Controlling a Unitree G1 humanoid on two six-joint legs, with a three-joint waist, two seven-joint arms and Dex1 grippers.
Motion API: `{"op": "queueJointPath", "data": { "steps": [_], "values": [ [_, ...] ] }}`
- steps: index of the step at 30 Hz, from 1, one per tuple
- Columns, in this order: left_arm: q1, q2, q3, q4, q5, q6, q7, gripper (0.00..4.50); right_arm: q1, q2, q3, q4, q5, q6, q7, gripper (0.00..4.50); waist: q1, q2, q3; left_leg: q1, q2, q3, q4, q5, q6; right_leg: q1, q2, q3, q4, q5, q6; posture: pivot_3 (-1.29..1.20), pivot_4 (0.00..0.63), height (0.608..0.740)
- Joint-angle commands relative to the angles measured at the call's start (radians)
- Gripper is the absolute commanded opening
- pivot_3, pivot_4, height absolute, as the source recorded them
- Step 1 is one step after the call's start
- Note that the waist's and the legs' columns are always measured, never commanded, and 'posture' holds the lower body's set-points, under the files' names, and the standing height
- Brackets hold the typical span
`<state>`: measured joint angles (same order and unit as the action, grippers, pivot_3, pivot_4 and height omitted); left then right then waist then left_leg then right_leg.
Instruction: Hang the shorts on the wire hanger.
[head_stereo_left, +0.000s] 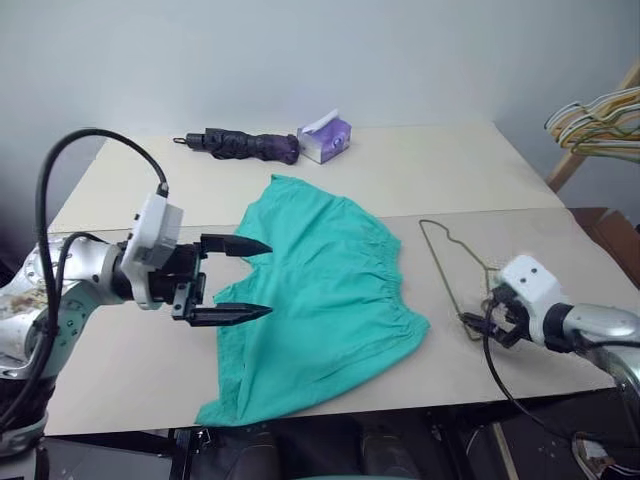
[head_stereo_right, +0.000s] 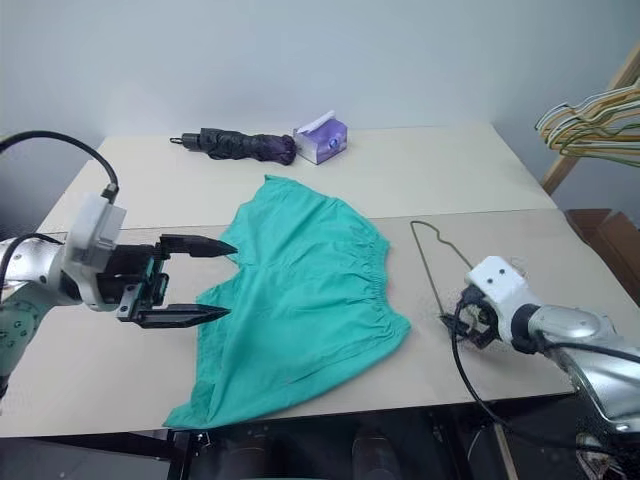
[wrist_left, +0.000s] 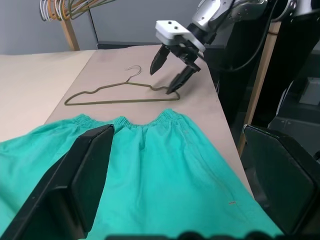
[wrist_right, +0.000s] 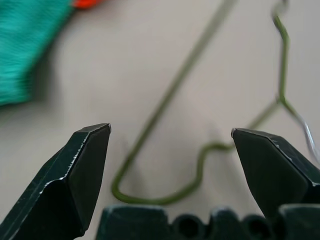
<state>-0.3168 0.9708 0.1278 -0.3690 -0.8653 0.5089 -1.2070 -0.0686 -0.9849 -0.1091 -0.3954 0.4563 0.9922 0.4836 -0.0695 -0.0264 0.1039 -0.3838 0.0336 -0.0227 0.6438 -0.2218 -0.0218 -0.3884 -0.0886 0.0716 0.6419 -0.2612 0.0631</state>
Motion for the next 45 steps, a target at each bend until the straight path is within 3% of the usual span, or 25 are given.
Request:
{"op": "queueJointPath", "data": {
  "steps": [1,5,8,19,22,25,28,33,36,41,45],
  "values": [
    [-0.021,-0.024,0.008,-0.045,-0.009,0.026,0.037,4.47,-0.05,0.036,-0.027,-0.025,-0.023,0.191,-0.099,4.5,0.002,0.0,0.0,0.0,0.0,0.0,0.0,0.0,0.0,0.0,0.0,0.0,0.0,0.0,0.0,-0.07,0.086,0.74],
    [-0.004,-0.038,0.021,-0.07,-0.005,0.042,0.051,4.47,-0.095,0.063,0.003,0.034,-0.044,0.29,-0.124,4.5,0.003,0.0,0.0,-0.002,0.0,0.0,0.0,0.0,0.0,-0.001,0.0,0.0,-0.002,0.0,0.0,-0.06,0.09,0.74],
    [-0.008,-0.042,0.021,-0.072,0.002,0.046,0.057,4.5,-0.131,0.092,0.006,0.091,-0.052,0.313,-0.129,3.86,0.002,0.0,0.0,-0.002,0.0,0.0,0.0,0.0,0.0,-0.001,0.0,-0.001,-0.001,0.0,0.0,-0.06,0.092,0.74],
    [-0.03,-0.055,0.004,-0.056,0.027,0.039,0.064,4.5,-0.174,0.129,0.005,0.135,-0.114,0.308,-0.154,0.04,0.004,0.0,0.0,-0.002,0.0,-0.001,0.0,0.0,0.0,0.0,0.0,-0.001,-0.002,0.0,0.001,-0.06,0.082,0.74],
    [-0.049,-0.073,-0.01,-0.037,0.044,0.038,0.07,4.5,-0.17,0.115,0.008,0.1,-0.135,0.254,-0.152,0.04,0.003,0.0,0.0,-0.002,0.0,-0.001,0.0,0.0,0.0,0.0,0.0,-0.001,-0.002,0.0,0.001,-0.08,0.07,0.74],
    [-0.101,-0.119,-0.031,0.005,0.072,0.038,0.106,4.5,-0.154,0.056,0.057,0.06,-0.218,0.076,-0.135,0.04,0.001,0.001,0.0,-0.002,-0.001,-0.001,0.0,0.0,0.0,-0.001,0.0,-0.001,-0.002,-0.001,0.003,-0.09,0.064,0.74],
    [-0.182,-0.179,-0.052,0.071,0.114,0.032,0.159,4.5,-0.128,-0.019,0.103,0.079,-0.373,-0.26,-0.136,0.04,0.0,0.001,0.0,-0.003,-0.001,-0.001,0.0,0.0,0.0,-0.001,0.0,-0.001,-0.002,-0.002,0.005,-0.11,0.059,0.74],
    [-0.342,-0.26,-0.07,0.204,0.148,0.057,0.212,4.5,-0.115,-0.209,0.185,0.298,-0.702,-1.049,-0.2,0.04,-0.008,0.001,-0.001,-0.004,-0.001,0.0,0.0,0.0,0.0,-0.002,-0.001,-0.001,-0.003,-0.002,0.006,-0.14,0.034,0.74],
    [-0.427,-0.283,-0.086,0.287,0.156,0.085,0.192,4.5,-0.194,-0.247,0.218,0.436,-0.828,-1.327,-0.259,0.04,-0.027,0.0,-0.002,-0.004,-0.001,0.0,0.0,0.0,0.0,-0.002,-0.001,-0.001,-0.003,-0.001,0.003,-0.15,0.025,0.74],
    [-0.558,-0.279,-0.199,0.454,0.212,0.136,0.026,4.5,-0.38,-0.226,0.267,0.606,-0.996,-1.634,-0.347,0.04,-0.073,0.001,-0.004,-0.004,-0.002,-0.001,0.001,0.001,-0.001,-0.002,-0.001,-0.001,-0.002,0.0,0.002,-0.16,0.006,0.74],
    [-0.62,-0.301,-0.306,0.56,0.317,0.13,-0.035,4.5,-0.456,-0.2,0.28,0.65,-1.047,-1.753,-0.354,0.04,-0.112,0.0,-0.01,-0.004,-0.002,-0.002,0.001,0.001,-0.002,-0.002,-0.001,-0.001,-0.001,0.0,0.002,-0.17,0.0,0.74]
  ]
}}
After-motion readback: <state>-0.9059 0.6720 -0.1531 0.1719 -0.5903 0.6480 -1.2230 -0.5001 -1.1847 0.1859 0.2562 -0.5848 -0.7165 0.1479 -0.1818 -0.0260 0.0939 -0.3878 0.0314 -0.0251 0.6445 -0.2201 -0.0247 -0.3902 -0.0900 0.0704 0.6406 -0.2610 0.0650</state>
